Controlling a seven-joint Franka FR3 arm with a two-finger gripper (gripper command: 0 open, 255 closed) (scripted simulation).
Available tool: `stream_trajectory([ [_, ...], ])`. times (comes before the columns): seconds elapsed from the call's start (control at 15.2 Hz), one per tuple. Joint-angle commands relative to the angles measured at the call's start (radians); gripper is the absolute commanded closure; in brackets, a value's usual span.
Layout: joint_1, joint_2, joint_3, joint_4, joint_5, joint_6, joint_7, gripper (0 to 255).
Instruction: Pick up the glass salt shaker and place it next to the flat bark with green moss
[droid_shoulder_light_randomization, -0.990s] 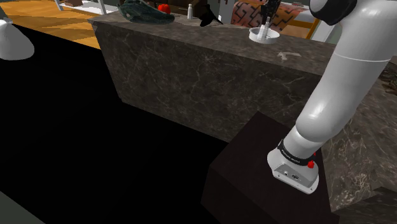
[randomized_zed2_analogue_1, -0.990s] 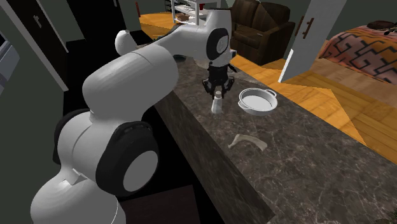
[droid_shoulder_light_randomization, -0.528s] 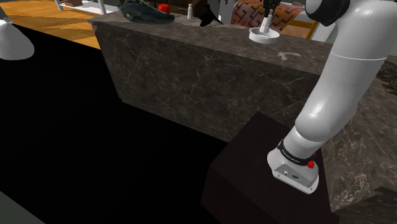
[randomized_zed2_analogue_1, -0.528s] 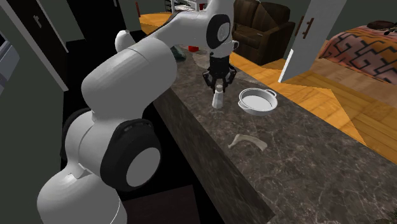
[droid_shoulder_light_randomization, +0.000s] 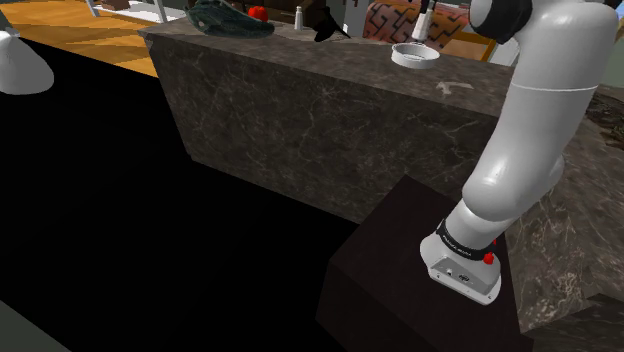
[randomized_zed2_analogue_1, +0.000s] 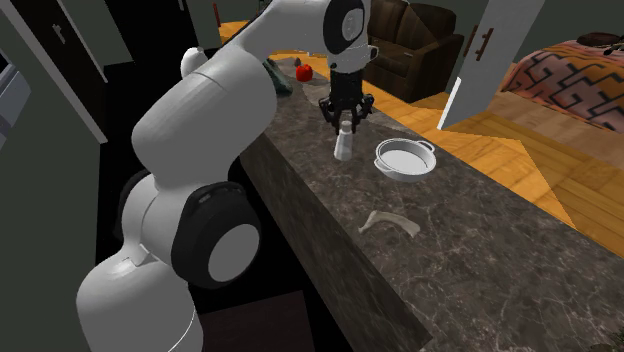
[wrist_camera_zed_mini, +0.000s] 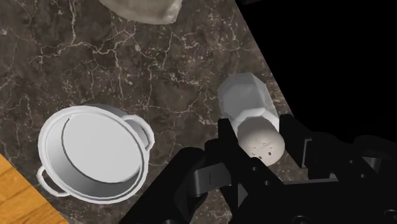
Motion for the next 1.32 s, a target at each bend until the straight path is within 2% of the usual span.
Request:
stream_trajectory([
  [0.0,0.007,-0.035,-0.005,-0.037,-0.019,0.006,-0.008,255],
  [0.26,0.032,-0.187,-0.024,-0.219,-0.105,0.062,-0.033,255],
  [0.53,0.03,-0.317,-0.035,-0.352,-0.182,0.091,-0.058,255],
  [0.86,0.004,-0.455,-0.049,-0.471,-0.266,0.105,-0.101,255],
  [1.25,-0.044,-0.586,-0.076,-0.564,-0.349,0.103,-0.173,255],
])
